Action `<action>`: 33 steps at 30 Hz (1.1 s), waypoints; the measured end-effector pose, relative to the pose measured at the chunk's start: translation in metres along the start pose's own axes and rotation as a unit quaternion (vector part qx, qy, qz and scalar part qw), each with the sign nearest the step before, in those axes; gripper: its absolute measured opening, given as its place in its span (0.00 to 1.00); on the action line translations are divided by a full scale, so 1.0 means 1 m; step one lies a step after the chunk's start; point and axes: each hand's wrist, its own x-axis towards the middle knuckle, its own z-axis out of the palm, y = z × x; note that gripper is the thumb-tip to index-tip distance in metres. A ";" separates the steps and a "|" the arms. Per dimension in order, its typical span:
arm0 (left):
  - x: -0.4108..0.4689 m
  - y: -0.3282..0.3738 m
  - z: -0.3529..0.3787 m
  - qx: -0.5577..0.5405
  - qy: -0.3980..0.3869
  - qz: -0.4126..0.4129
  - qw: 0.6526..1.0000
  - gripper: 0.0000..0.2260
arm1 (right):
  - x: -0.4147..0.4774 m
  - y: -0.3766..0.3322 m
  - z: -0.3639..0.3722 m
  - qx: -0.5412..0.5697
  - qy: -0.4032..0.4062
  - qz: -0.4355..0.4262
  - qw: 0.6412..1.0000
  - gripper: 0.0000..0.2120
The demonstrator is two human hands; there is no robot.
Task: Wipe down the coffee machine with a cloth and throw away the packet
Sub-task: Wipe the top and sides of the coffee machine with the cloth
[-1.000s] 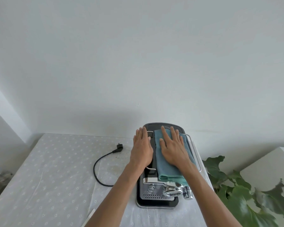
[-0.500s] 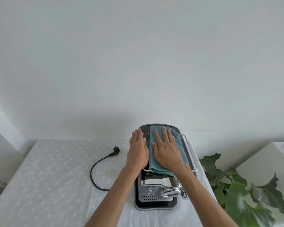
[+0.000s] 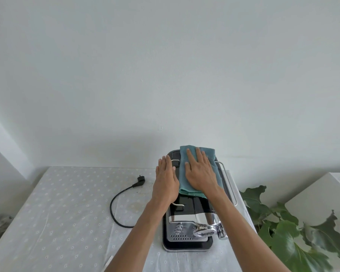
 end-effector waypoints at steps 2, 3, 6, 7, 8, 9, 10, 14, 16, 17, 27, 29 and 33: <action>-0.001 0.000 0.000 0.001 0.003 0.001 1.000 0.24 | -0.013 0.002 0.003 -0.003 0.005 -0.008 1.000 0.27; 0.000 -0.001 0.001 0.002 0.003 0.002 1.000 0.24 | -0.014 0.004 0.002 -0.003 0.005 -0.009 1.000 0.28; 0.000 -0.001 0.002 0.008 0.006 0.003 1.000 0.24 | 0.007 0.009 -0.003 -0.005 0.002 -0.003 1.000 0.28; -0.001 -0.001 0.002 0.007 0.007 0.000 1.000 0.24 | 0.016 0.008 -0.005 -0.003 -0.002 0.001 1.000 0.28; -0.002 -0.001 0.002 0.005 0.007 -0.003 1.000 0.24 | 0.022 0.007 -0.006 0.000 -0.007 0.002 1.000 0.28; -0.003 -0.002 0.001 0.004 0.006 -0.005 1.000 0.24 | 0.026 0.006 -0.006 0.002 -0.009 0.002 1.000 0.27; -0.003 -0.002 0.001 0.004 0.007 -0.006 1.000 0.24 | 0.026 0.006 -0.005 0.002 -0.008 0.000 1.000 0.27; -0.001 -0.002 0.002 -0.011 0.013 -0.016 1.000 0.23 | -0.005 0.006 -0.003 -0.019 -0.001 -0.038 0.999 0.26; 0.001 -0.003 0.003 -0.022 0.017 -0.021 0.999 0.23 | -0.030 0.007 -0.002 -0.025 0.003 -0.056 0.998 0.25; 0.001 -0.003 0.004 -0.026 0.018 -0.023 0.999 0.23 | -0.042 0.007 -0.002 -0.024 0.006 -0.059 0.998 0.25; 0.003 -0.004 0.004 -0.021 0.013 -0.028 0.999 0.23 | -0.013 0.005 -0.004 -0.007 -0.006 -0.002 1.000 0.26; 0.002 -0.004 0.004 -0.022 0.012 -0.026 0.999 0.23 | -0.005 0.003 -0.004 0.001 -0.007 0.008 1.000 0.26; 0.000 -0.005 0.004 -0.027 0.013 -0.037 0.999 0.23 | -0.036 0.005 -0.001 -0.002 -0.006 -0.017 1.000 0.26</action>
